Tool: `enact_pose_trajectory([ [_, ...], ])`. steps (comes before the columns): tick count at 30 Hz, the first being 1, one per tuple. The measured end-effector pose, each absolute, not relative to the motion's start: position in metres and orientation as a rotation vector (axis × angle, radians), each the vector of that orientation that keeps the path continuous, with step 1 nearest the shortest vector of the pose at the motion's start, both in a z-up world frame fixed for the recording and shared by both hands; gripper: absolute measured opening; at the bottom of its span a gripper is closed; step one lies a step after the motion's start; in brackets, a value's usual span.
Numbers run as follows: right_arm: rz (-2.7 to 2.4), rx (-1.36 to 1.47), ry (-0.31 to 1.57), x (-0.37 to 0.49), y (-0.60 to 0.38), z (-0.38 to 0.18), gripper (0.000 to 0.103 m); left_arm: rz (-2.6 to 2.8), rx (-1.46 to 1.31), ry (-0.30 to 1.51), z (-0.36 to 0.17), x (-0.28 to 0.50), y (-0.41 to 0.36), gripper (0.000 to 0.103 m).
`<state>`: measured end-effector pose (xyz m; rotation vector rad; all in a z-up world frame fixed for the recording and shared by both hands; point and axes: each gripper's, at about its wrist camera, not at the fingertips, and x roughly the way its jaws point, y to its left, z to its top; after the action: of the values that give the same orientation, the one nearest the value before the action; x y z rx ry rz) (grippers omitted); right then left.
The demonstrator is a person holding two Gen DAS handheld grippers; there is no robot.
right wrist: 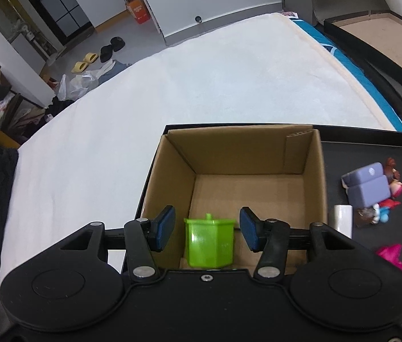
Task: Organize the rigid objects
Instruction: 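Open the right tool and withdraw it from the box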
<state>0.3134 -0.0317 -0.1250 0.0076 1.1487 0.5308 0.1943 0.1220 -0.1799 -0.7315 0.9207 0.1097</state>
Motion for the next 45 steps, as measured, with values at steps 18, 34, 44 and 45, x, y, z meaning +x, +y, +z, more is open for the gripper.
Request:
enact_pose_trajectory([
  [18, 0.493, 0.017, 1.107, 0.297, -0.111, -0.081, 0.068, 0.133, -0.693, 0.92, -0.176, 0.196, 0.113, 0.024],
  [34, 0.4, 0.004, 1.147, 0.298, -0.181, -0.088, 0.078, 0.15, -0.647, 0.934, -0.175, 0.198, 0.106, 0.024],
  [44, 0.336, -0.027, 1.188, 0.31, -0.206, -0.112, 0.086, 0.165, -0.638, 0.932, -0.174, 0.2, 0.103, 0.024],
  [45, 0.332, -0.033, 1.193, 0.311, -0.206, -0.116, 0.086, 0.168, -0.638, 0.933, -0.174, 0.2, 0.103, 0.022],
])
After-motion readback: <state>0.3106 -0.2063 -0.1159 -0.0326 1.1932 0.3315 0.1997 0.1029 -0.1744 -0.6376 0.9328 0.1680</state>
